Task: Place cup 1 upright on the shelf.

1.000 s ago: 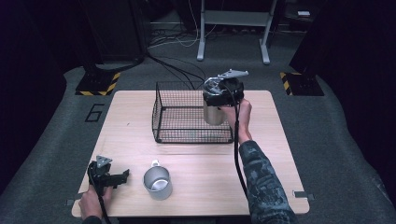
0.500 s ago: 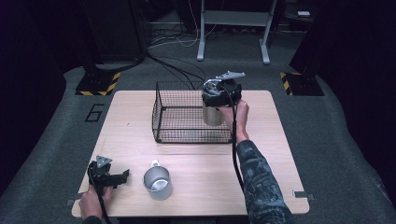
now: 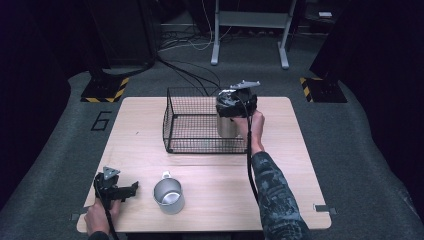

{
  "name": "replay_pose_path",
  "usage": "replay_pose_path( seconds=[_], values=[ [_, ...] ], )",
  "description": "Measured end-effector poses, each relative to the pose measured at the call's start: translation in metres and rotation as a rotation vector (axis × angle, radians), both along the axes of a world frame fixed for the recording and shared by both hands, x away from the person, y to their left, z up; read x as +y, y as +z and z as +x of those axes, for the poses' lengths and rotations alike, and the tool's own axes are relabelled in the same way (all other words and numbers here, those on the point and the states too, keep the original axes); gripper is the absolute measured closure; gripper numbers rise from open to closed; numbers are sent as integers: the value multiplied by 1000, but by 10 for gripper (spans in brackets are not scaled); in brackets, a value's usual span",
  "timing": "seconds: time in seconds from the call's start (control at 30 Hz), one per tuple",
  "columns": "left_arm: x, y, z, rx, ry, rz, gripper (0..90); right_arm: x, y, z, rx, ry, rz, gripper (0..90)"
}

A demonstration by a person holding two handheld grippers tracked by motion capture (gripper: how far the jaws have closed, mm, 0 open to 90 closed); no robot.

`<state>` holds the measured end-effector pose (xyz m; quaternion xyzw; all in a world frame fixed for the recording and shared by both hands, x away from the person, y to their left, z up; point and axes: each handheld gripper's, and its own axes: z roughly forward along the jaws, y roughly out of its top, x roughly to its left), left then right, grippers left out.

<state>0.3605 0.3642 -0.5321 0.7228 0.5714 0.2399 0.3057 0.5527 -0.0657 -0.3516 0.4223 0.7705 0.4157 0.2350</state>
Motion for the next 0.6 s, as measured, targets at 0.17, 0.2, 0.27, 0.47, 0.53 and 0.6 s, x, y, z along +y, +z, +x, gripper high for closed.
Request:
replay_pose_path(
  seconds=[0.17,0.2,0.27,0.47,0.53,0.6],
  values=[
    [-1,-1,0,-8,8,-6,4,2,-6,1,14,-1,-3,34],
    [-1,-1,0,-11,10,-6,4,3,-7,2,14,0,-7,34],
    [-1,-1,0,-8,8,-6,4,3,-9,3,14,3,-13,34],
    [-1,-1,0,-5,8,-7,4,5,-14,4,32,-1,-21,34],
    [-1,-1,0,-11,10,-6,4,6,-16,5,30,1,-25,34],
    [-1,-1,0,-11,10,-6,4,6,-17,5,36,-3,-26,34]
  ],
)
